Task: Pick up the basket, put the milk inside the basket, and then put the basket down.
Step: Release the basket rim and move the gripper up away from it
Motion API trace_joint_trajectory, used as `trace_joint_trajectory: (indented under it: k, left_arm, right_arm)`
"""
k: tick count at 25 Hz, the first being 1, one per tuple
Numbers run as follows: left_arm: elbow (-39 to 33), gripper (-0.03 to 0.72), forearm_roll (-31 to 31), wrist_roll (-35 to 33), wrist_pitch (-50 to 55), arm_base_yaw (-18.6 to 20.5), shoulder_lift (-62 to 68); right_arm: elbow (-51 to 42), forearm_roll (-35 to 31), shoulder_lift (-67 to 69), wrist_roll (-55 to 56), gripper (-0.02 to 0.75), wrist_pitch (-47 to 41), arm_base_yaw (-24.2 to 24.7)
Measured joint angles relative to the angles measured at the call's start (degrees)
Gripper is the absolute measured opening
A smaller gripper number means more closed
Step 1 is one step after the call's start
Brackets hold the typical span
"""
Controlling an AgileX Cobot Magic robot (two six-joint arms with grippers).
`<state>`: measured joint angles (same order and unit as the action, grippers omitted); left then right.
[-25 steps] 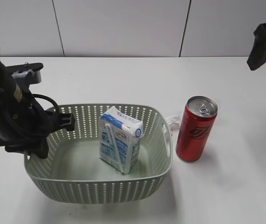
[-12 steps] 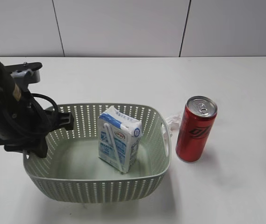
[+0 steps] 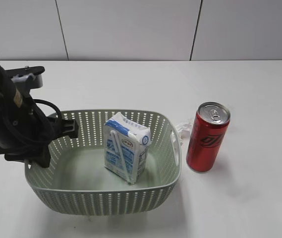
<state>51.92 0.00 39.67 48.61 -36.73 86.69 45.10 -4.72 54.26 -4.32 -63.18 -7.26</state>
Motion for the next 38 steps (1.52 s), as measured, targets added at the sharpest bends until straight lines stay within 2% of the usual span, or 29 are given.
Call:
trace_joint_trajectory:
  k: [7,12,32,38]
  left_arm:
    - [0.0,-0.001,0.0,0.0,0.0,0.0,0.0]
    - [0.0,-0.001,-0.3,0.0,0.0,0.0,0.0]
    - [0.0,-0.001,-0.4,0.0,0.2,0.0,0.0]
    - [0.0,-0.001,-0.4,0.0,0.1,1.7,0.0]
  right_arm:
    - [-10.8,0.7,-14.1,1.5,0.592,2.3,0.0]
    - [-15.1,1.3,-22.5,1.2,0.592,3.5,0.0]
    - [-21.1,1.4,-47.9,-2.7,0.592,8.8,0.0]
    - [-21.1,1.4,-54.4,-2.7,0.592,8.9,0.0]
